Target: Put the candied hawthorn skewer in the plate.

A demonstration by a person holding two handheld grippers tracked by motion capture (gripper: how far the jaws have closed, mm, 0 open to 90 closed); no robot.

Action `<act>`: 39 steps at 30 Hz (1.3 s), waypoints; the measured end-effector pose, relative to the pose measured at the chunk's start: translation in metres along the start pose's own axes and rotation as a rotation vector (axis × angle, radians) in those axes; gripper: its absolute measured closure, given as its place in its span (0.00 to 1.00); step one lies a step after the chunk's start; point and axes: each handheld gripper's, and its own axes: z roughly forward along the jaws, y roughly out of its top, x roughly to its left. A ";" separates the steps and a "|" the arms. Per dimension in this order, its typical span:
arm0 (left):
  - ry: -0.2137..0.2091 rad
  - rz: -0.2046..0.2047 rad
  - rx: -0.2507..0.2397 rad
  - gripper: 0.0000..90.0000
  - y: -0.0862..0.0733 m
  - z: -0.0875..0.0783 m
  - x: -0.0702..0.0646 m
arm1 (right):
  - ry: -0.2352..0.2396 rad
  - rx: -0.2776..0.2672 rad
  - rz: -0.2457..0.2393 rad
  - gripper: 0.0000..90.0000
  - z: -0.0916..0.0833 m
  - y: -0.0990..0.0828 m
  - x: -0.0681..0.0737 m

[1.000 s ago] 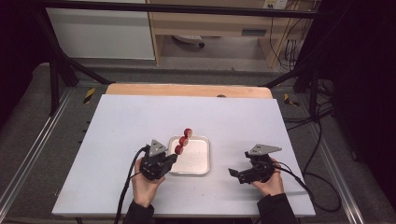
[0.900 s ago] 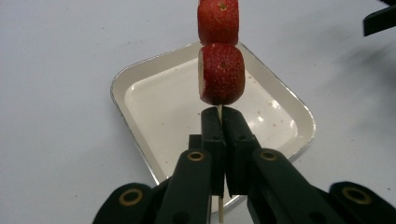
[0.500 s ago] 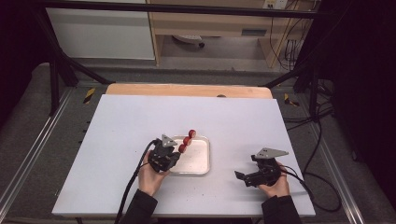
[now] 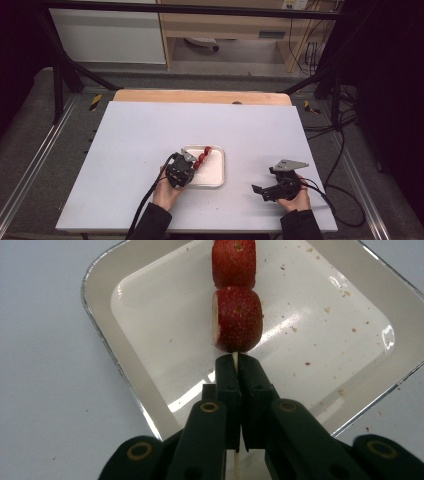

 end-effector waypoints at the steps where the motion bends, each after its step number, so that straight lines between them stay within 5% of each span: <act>1: 0.005 0.005 0.000 0.98 0.000 0.000 0.000 | 0.001 0.001 0.002 0.01 0.000 0.000 0.000; 9: 0.003 0.014 -0.007 0.89 0.000 -0.003 0.001 | -0.001 -0.002 0.004 0.01 0.000 0.000 0.000; 13: -0.058 -0.005 -0.048 0.70 0.004 -0.011 0.011 | -0.004 -0.002 0.006 0.01 -0.001 0.000 0.001; 20: -0.090 0.075 -0.093 0.36 0.012 -0.026 0.020 | -0.004 -0.007 0.007 0.01 -0.002 0.000 0.000; 25: -0.048 0.099 -0.073 0.17 0.009 -0.033 0.025 | -0.002 -0.017 0.011 0.01 -0.004 0.001 -0.001; 32: -0.087 0.148 -0.095 0.11 -0.015 -0.048 0.033 | -0.001 -0.017 0.011 0.01 -0.004 0.001 -0.001; 39: -0.098 0.090 -0.144 0.10 -0.053 -0.060 0.058 | 0.003 -0.006 0.012 0.01 -0.004 0.000 0.000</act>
